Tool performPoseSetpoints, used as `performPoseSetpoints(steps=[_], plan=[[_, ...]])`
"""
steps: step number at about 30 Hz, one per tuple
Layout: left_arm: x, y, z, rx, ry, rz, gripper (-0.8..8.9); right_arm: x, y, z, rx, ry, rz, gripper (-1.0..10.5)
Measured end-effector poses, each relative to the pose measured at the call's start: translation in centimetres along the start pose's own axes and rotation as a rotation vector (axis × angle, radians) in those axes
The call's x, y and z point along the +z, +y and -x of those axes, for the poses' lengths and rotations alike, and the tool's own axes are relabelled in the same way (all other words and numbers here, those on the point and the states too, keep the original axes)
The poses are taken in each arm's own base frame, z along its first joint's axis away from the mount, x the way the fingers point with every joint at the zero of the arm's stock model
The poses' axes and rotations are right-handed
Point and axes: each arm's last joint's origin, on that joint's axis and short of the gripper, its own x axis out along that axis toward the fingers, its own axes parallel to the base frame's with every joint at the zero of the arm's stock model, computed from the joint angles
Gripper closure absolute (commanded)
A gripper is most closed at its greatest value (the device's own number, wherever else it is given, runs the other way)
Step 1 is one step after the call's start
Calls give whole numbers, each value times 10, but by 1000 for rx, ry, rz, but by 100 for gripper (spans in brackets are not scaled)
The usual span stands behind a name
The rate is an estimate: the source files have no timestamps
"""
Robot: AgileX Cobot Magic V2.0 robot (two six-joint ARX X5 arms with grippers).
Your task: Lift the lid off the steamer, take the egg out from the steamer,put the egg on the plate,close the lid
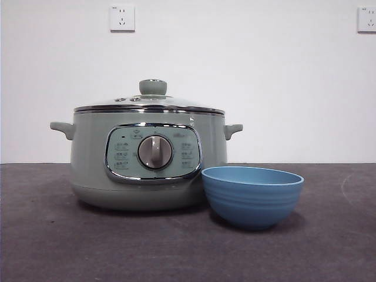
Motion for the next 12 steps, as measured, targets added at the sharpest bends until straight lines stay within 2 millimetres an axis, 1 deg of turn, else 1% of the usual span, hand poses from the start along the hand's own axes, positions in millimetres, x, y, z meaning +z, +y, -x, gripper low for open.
performPoseSetpoints(steps=[12], plan=[[0,0,0,-1,-1,7,817,0,0,0,0,0,0,945]])
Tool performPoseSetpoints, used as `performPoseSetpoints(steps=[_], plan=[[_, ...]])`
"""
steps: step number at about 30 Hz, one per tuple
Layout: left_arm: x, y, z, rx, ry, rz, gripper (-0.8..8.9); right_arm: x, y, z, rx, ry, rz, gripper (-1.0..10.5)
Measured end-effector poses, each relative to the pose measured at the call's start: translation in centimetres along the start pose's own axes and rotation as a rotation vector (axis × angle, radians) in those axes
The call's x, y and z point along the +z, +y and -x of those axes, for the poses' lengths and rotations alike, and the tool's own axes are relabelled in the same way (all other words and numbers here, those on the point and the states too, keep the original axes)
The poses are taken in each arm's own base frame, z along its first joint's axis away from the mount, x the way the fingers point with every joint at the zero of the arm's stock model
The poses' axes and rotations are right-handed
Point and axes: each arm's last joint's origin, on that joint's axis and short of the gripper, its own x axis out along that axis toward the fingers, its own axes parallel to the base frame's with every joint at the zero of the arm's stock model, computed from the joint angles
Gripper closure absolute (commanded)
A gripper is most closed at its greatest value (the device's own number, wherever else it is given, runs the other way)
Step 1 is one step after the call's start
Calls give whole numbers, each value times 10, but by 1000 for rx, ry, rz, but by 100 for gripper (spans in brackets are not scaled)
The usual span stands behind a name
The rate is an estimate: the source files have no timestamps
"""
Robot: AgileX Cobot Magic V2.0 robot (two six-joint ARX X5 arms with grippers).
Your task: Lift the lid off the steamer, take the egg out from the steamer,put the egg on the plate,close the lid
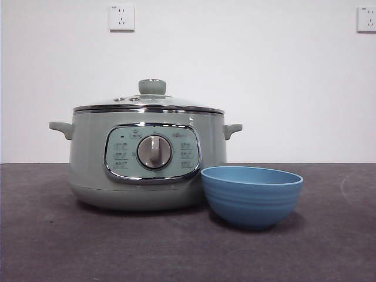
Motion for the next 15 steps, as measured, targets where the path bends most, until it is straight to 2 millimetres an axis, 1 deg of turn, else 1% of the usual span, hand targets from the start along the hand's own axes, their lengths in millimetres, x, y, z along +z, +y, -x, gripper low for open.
performPoseSetpoints(steps=[12,15], plan=[[0,0,0,0,0,0,817,0,0,0,-1,0,2,945],[0,0,0,0,0,0,817,1,-1,2,-37,-25,45,945]])
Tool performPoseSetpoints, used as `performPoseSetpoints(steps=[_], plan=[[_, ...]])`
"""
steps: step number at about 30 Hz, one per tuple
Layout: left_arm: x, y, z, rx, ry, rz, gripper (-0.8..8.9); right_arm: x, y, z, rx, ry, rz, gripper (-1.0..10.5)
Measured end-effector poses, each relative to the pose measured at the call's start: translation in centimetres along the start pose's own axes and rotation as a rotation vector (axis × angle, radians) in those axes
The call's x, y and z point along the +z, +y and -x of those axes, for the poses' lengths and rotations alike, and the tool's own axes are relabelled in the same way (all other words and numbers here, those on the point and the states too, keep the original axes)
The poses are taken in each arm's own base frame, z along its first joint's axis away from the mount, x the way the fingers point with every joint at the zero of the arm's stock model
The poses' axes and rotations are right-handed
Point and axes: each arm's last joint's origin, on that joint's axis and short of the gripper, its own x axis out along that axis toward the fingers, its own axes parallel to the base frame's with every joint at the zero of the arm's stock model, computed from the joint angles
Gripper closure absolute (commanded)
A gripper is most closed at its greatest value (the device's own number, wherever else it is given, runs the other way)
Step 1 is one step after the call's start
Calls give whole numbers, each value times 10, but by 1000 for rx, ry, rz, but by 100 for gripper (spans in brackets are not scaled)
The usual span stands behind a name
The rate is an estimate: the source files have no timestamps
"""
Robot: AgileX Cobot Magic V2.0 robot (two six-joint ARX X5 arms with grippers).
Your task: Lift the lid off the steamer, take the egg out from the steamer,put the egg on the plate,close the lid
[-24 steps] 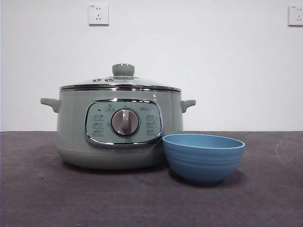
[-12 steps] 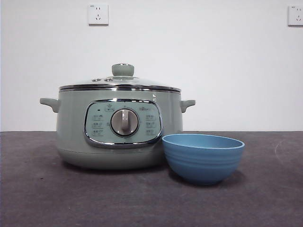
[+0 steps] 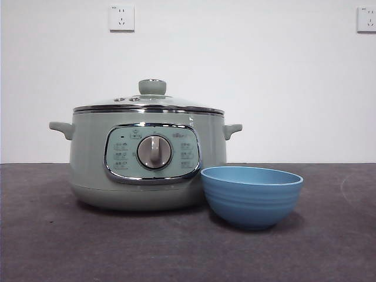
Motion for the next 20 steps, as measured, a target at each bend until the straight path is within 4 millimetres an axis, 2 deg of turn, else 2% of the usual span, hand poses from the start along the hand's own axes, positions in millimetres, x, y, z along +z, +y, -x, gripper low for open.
performPoseSetpoints(steps=[5,9,14,20], plan=[[0,0,0,0,0,0,817,2,-8,11,-144,-191,79,945],[0,0,0,0,0,0,817,-8,-20,14,-266,-378,93,945],[0,0,0,0,0,0,817,-41,-43,-3,-410,-521,98,945],[0,0,0,0,0,0,817,-90,-69,-34,-527,-583,85,945]])
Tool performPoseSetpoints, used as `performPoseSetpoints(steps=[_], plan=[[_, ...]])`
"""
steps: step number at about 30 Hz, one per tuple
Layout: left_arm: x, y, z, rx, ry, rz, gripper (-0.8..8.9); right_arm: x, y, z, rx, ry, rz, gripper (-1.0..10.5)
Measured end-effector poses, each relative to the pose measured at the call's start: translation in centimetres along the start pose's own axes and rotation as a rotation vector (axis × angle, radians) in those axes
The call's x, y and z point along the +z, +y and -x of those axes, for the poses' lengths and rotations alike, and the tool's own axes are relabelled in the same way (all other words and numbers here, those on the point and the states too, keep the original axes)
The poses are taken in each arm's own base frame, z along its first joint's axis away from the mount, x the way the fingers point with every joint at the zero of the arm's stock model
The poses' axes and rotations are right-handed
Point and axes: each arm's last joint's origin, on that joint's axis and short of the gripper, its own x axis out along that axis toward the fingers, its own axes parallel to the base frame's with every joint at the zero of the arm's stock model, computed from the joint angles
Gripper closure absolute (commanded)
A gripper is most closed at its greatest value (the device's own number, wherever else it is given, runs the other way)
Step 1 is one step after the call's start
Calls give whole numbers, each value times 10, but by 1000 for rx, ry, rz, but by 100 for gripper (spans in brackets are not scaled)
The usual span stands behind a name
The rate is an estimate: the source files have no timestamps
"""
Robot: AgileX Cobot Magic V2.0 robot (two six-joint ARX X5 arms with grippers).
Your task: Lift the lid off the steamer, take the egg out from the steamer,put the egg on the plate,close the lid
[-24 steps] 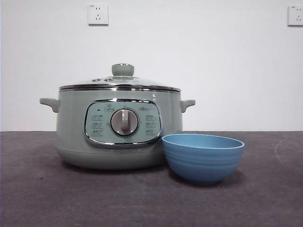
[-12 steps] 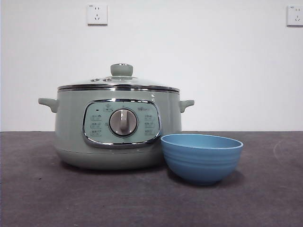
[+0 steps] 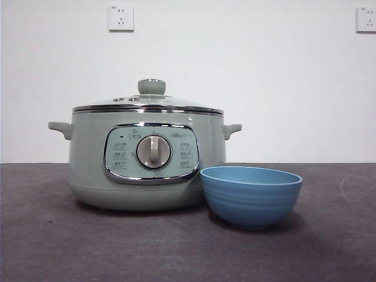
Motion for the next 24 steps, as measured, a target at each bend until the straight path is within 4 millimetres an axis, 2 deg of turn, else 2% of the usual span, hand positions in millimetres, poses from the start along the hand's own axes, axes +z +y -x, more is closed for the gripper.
performPoseSetpoints(steps=[6,12,24], plan=[[0,0,0,0,0,0,817,-42,-4,-3,-55,12,-18,945],[0,0,0,0,0,0,817,-67,-4,-4,-76,56,-80,945],[0,0,0,0,0,0,817,-70,-4,-4,-80,87,-94,945]])
